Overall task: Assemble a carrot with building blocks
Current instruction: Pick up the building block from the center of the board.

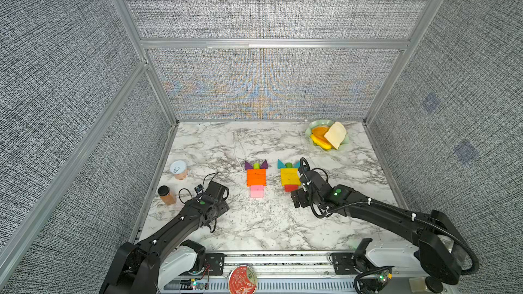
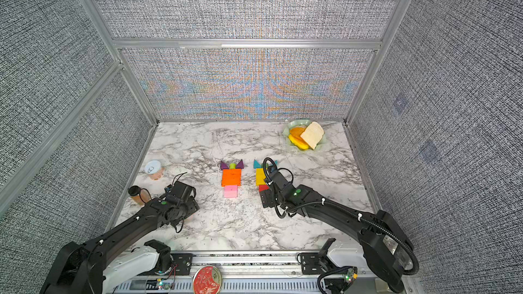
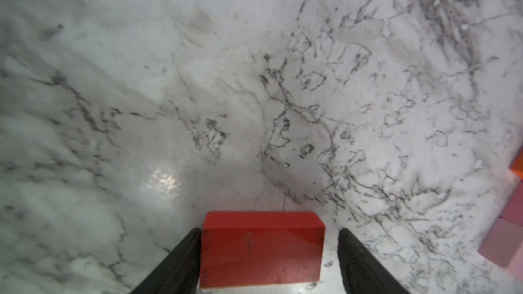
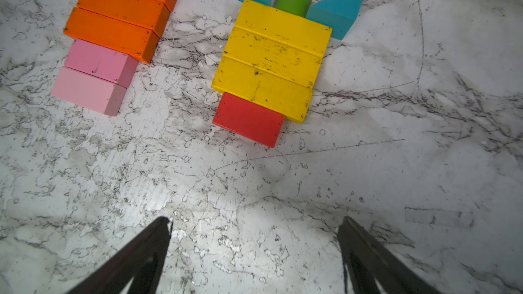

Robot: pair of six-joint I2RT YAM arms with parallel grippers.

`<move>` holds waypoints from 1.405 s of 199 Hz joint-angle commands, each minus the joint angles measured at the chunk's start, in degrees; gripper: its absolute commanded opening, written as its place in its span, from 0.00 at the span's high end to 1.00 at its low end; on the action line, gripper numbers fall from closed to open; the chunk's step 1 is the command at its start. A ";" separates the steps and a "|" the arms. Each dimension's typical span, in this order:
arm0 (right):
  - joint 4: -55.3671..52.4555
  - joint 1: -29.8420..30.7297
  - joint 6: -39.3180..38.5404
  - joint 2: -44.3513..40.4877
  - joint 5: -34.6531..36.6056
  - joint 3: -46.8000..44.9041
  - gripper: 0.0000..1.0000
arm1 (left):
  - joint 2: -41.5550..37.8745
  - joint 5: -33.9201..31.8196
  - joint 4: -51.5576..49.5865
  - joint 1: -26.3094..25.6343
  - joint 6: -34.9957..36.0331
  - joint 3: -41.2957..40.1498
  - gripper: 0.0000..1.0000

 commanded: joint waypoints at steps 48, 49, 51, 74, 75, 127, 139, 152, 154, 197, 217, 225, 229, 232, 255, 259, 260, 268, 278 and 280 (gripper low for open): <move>0.98 0.01 0.50 0.05 0.65 -0.19 0.03 | 1.55 13.44 -1.15 -2.09 0.18 -1.43 0.21; 1.05 0.01 0.50 0.05 0.66 -0.25 0.03 | 1.59 13.36 -1.22 -2.13 0.26 -1.37 0.21; 1.13 0.01 0.50 0.07 0.67 -0.34 0.03 | 1.71 13.20 -1.38 -2.16 0.38 -1.29 0.21; 1.23 -0.07 0.50 0.02 0.67 -0.49 0.03 | 3.68 11.95 -1.65 -2.09 1.69 -0.81 0.20; 1.22 -0.07 0.50 0.03 0.67 -0.53 0.03 | 3.80 11.95 -1.69 -2.08 1.71 -0.80 0.21; 1.92 -0.25 0.63 -0.66 0.67 -1.85 0.03 | 10.75 11.57 -5.56 -2.14 6.85 4.08 0.19; 2.09 -0.33 0.48 -0.67 0.58 -1.97 0.03 | 12.05 11.81 -6.05 -2.13 7.57 4.91 0.19; 2.14 -0.34 0.28 -0.66 0.50 -1.94 0.03 | 14.04 12.87 -6.12 -2.13 7.72 5.17 0.19; 2.11 -0.34 0.25 -0.66 0.50 -1.99 0.03 | 14.44 12.95 -6.19 -2.16 7.72 5.23 0.19; 2.84 -0.43 0.06 -1.72 0.23 -3.09 0.03 | 21.11 13.88 -8.54 -2.15 5.42 8.59 0.19; 3.15 -0.57 -0.10 -2.50 0.28 -3.94 0.03 | 21.58 12.38 -9.68 -2.14 4.37 9.58 0.23; 3.15 -0.68 -0.18 -2.75 0.32 -4.20 0.03 | 21.83 12.21 -9.75 -2.15 4.08 9.83 0.25; 3.15 -0.65 -0.20 -2.91 0.33 -4.26 0.03 | 21.84 12.21 -9.66 -2.08 4.11 9.95 0.26; 3.24 -0.73 -0.20 -2.94 0.32 -4.31 0.03 | 21.96 12.21 -9.64 -2.10 3.96 10.05 0.27; 3.42 -0.95 -0.46 -3.02 -0.15 -4.52 0.03 | 22.80 11.43 -9.81 -2.16 3.51 11.19 0.33; 3.42 -0.95 -0.47 -3.03 -0.25 -4.43 0.03 | 22.94 11.30 -9.94 -2.12 3.53 11.42 0.34; 3.42 -0.95 -0.47 -3.03 -0.27 -4.43 0.03 | 22.96 11.27 -9.96 -2.14 3.52 11.42 0.34; 3.48 -0.95 -0.47 -3.07 -0.38 -4.53 0.03 | 23.27 11.08 -10.08 -2.18 3.41 11.79 0.36; 3.59 -0.96 -0.47 -3.15 -0.32 -4.71 0.03 | 23.22 10.75 -10.29 -2.36 3.44 12.12 0.37; 3.57 -0.96 -0.47 -3.21 -0.30 -4.73 0.03 | 23.24 10.61 -10.44 -2.44 3.35 12.20 0.37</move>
